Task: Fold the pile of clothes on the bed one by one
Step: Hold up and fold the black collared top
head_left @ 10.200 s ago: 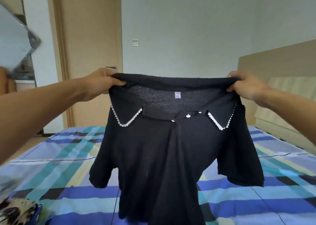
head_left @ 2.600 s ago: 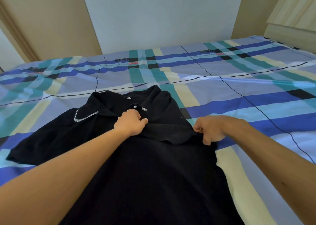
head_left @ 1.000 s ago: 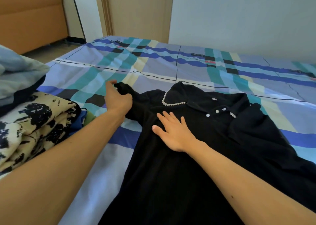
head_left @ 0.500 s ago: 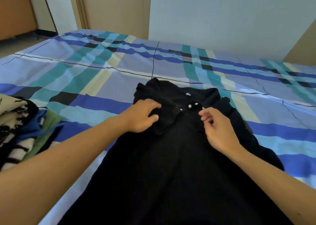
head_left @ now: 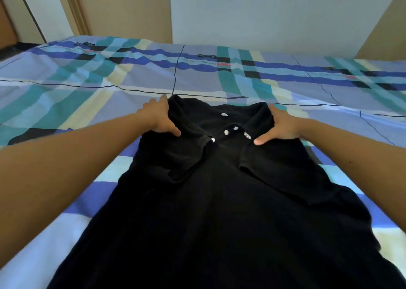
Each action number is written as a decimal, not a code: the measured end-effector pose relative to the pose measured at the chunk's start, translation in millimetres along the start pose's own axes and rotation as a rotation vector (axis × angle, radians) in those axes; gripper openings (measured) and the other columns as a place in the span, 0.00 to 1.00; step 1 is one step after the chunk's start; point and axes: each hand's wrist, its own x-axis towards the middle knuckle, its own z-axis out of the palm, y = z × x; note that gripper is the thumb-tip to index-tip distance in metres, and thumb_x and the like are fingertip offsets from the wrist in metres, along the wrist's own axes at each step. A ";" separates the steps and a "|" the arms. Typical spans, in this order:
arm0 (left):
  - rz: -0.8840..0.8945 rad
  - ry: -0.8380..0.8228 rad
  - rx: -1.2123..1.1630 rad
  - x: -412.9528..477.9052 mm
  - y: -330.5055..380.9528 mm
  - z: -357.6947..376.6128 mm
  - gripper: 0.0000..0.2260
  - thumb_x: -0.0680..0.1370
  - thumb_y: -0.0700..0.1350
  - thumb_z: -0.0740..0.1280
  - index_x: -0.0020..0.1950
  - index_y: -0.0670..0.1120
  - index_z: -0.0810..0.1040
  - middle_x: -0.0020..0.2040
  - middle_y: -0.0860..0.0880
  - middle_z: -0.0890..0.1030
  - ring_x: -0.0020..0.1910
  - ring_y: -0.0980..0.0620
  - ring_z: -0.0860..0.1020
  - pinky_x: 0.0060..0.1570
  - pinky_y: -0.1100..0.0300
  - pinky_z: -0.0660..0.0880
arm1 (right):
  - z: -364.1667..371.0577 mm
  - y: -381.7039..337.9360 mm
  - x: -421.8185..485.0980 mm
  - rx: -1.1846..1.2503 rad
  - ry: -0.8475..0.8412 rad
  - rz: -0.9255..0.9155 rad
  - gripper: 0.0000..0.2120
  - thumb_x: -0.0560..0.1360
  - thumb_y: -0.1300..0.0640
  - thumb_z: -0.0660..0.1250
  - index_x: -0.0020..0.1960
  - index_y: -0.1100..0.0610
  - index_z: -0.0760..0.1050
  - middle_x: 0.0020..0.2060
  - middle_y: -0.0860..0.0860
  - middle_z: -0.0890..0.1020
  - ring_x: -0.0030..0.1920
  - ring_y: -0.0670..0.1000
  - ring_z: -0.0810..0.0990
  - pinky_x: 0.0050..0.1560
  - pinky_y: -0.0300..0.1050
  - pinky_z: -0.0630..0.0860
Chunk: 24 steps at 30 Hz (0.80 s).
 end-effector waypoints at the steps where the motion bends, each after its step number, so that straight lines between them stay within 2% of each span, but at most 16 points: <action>1: -0.003 -0.065 -0.025 8.3 1.7 -1.6 0.59 0.64 0.56 0.81 0.81 0.43 0.45 0.77 0.37 0.61 0.74 0.35 0.63 0.72 0.42 0.65 | -2.8 -3.0 3.6 0.016 -0.047 0.004 0.68 0.59 0.40 0.83 0.81 0.48 0.37 0.79 0.55 0.56 0.77 0.61 0.60 0.74 0.62 0.64; 2: -0.003 -0.119 -0.040 15.0 4.6 -4.7 0.59 0.63 0.56 0.82 0.81 0.43 0.47 0.76 0.38 0.64 0.73 0.36 0.66 0.70 0.42 0.67 | -5.7 -6.3 6.2 0.023 -0.059 0.003 0.66 0.61 0.44 0.83 0.81 0.49 0.38 0.79 0.55 0.58 0.76 0.61 0.62 0.73 0.61 0.65; 3: -0.005 -0.152 -0.053 19.8 8.2 -9.1 0.55 0.62 0.55 0.83 0.79 0.42 0.54 0.73 0.39 0.68 0.70 0.36 0.70 0.68 0.42 0.70 | -9.5 -10.3 7.7 0.027 -0.053 0.008 0.61 0.64 0.48 0.82 0.81 0.52 0.44 0.78 0.56 0.61 0.74 0.62 0.65 0.72 0.60 0.67; 4: 0.000 -0.180 -0.068 21.8 12.7 -15.3 0.49 0.62 0.55 0.83 0.75 0.41 0.62 0.69 0.41 0.73 0.66 0.37 0.73 0.66 0.41 0.72 | -14.1 -15.0 7.9 0.035 -0.071 0.017 0.53 0.65 0.52 0.82 0.80 0.54 0.53 0.75 0.56 0.66 0.71 0.62 0.70 0.70 0.61 0.69; 6: 0.006 -0.228 -0.060 23.5 23.3 -24.4 0.36 0.65 0.53 0.81 0.67 0.40 0.71 0.61 0.42 0.76 0.60 0.38 0.77 0.63 0.40 0.74 | -24.7 -23.2 7.7 0.089 -0.254 0.031 0.35 0.67 0.58 0.80 0.71 0.54 0.69 0.65 0.56 0.78 0.61 0.61 0.80 0.64 0.62 0.76; 7: 0.022 -0.210 -0.028 25.4 29.7 -26.4 0.32 0.67 0.51 0.80 0.65 0.40 0.73 0.59 0.41 0.77 0.57 0.38 0.77 0.62 0.41 0.75 | -29.5 -24.9 7.8 0.112 -0.343 0.037 0.29 0.69 0.59 0.79 0.67 0.54 0.73 0.61 0.56 0.81 0.58 0.60 0.82 0.62 0.62 0.77; 8: 0.046 -0.149 0.009 27.3 36.1 -30.8 0.28 0.69 0.49 0.79 0.65 0.40 0.74 0.57 0.41 0.77 0.55 0.39 0.77 0.62 0.42 0.75 | -35.6 -25.7 8.7 0.116 -0.348 0.036 0.26 0.69 0.60 0.78 0.66 0.54 0.75 0.59 0.56 0.83 0.57 0.61 0.83 0.62 0.62 0.77; 9: 0.067 -0.054 0.036 28.9 42.0 -36.1 0.26 0.71 0.49 0.78 0.64 0.41 0.75 0.56 0.42 0.77 0.55 0.39 0.76 0.61 0.43 0.74 | -41.3 -26.4 10.4 0.108 -0.246 0.030 0.26 0.69 0.61 0.77 0.66 0.54 0.75 0.60 0.57 0.82 0.58 0.62 0.81 0.62 0.61 0.77; 12: 0.073 0.243 0.043 25.4 51.4 -61.1 0.22 0.71 0.51 0.76 0.61 0.45 0.76 0.56 0.41 0.80 0.57 0.37 0.78 0.61 0.43 0.73 | -57.0 -31.1 11.2 0.035 0.442 -0.047 0.25 0.69 0.60 0.75 0.64 0.56 0.74 0.61 0.61 0.78 0.61 0.64 0.77 0.58 0.55 0.76; 13: 0.077 0.318 0.029 21.5 52.5 -68.7 0.21 0.70 0.52 0.75 0.59 0.46 0.77 0.56 0.40 0.80 0.56 0.36 0.78 0.60 0.43 0.74 | -60.4 -33.8 6.8 0.032 0.575 -0.083 0.22 0.70 0.60 0.74 0.62 0.57 0.74 0.60 0.62 0.78 0.60 0.64 0.77 0.56 0.55 0.75; 15: 0.111 0.374 -0.023 9.0 54.6 -82.1 0.19 0.70 0.50 0.75 0.58 0.46 0.77 0.55 0.40 0.80 0.56 0.35 0.78 0.61 0.42 0.74 | -65.4 -34.8 -6.8 0.029 0.613 -0.143 0.19 0.71 0.59 0.74 0.60 0.57 0.75 0.59 0.62 0.79 0.60 0.63 0.77 0.56 0.52 0.75; 17: 0.164 0.344 -0.105 -12.2 52.9 -91.5 0.18 0.71 0.47 0.76 0.58 0.44 0.78 0.55 0.39 0.80 0.56 0.35 0.78 0.62 0.43 0.74 | -68.9 -33.5 -30.9 0.023 0.608 -0.199 0.16 0.71 0.59 0.75 0.57 0.56 0.77 0.56 0.62 0.79 0.58 0.61 0.78 0.54 0.50 0.74; 19: 0.220 0.326 -0.165 -36.7 48.5 -99.9 0.15 0.71 0.44 0.76 0.56 0.44 0.80 0.52 0.41 0.81 0.53 0.38 0.79 0.55 0.48 0.76 | -71.2 -30.4 -61.8 0.053 0.627 -0.272 0.13 0.71 0.59 0.75 0.53 0.56 0.76 0.50 0.59 0.78 0.51 0.58 0.77 0.49 0.48 0.72; 22: 0.345 0.305 -0.185 -92.4 33.1 -106.7 0.08 0.72 0.39 0.75 0.45 0.45 0.76 0.40 0.45 0.77 0.43 0.45 0.77 0.41 0.58 0.71 | -58.6 -19.8 -120.0 0.106 0.618 -0.376 0.12 0.71 0.60 0.75 0.50 0.58 0.75 0.44 0.55 0.77 0.45 0.55 0.76 0.45 0.45 0.69; 24: 0.399 0.258 -0.200 -135.3 20.9 -104.8 0.11 0.70 0.39 0.76 0.38 0.44 0.73 0.32 0.50 0.74 0.33 0.51 0.74 0.32 0.62 0.69 | -40.6 -9.7 -162.2 0.133 0.609 -0.448 0.12 0.69 0.60 0.76 0.48 0.54 0.75 0.41 0.52 0.78 0.44 0.52 0.76 0.46 0.47 0.73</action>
